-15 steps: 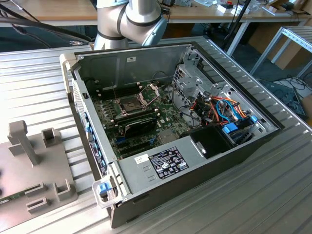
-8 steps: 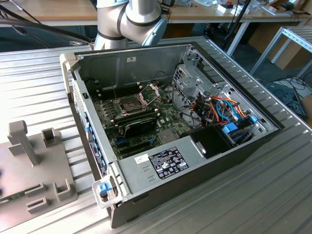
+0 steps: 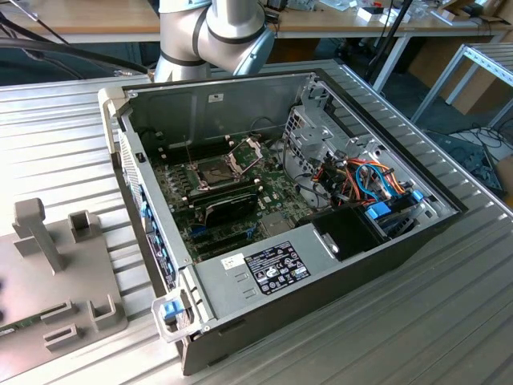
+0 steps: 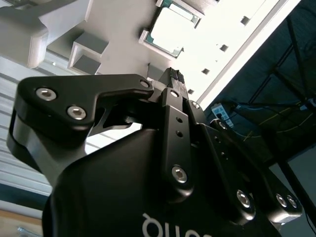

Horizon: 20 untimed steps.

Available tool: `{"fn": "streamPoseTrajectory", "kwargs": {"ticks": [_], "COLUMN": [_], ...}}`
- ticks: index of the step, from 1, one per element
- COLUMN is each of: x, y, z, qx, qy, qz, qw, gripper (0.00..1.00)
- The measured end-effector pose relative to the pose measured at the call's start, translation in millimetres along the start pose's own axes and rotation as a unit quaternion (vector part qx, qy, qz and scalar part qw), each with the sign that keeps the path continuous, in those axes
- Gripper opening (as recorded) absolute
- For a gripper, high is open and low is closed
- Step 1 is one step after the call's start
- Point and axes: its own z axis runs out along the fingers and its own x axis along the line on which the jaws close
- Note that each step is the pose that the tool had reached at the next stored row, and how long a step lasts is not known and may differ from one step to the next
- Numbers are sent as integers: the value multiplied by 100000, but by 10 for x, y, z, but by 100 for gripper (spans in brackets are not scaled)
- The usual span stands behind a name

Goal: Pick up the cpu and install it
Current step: 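Reach for the cpu, then pick up the cpu and move it towards the insertion slot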

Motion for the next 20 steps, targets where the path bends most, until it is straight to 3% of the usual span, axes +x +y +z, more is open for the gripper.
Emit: {"fn": "streamPoseTrajectory", "kwargs": {"ticks": [20], "x": [0], "y": [-1], "z": [8], "qx": [8], "qy": [3], "qz": [-103], "qw": [100000], "gripper": [11]}}
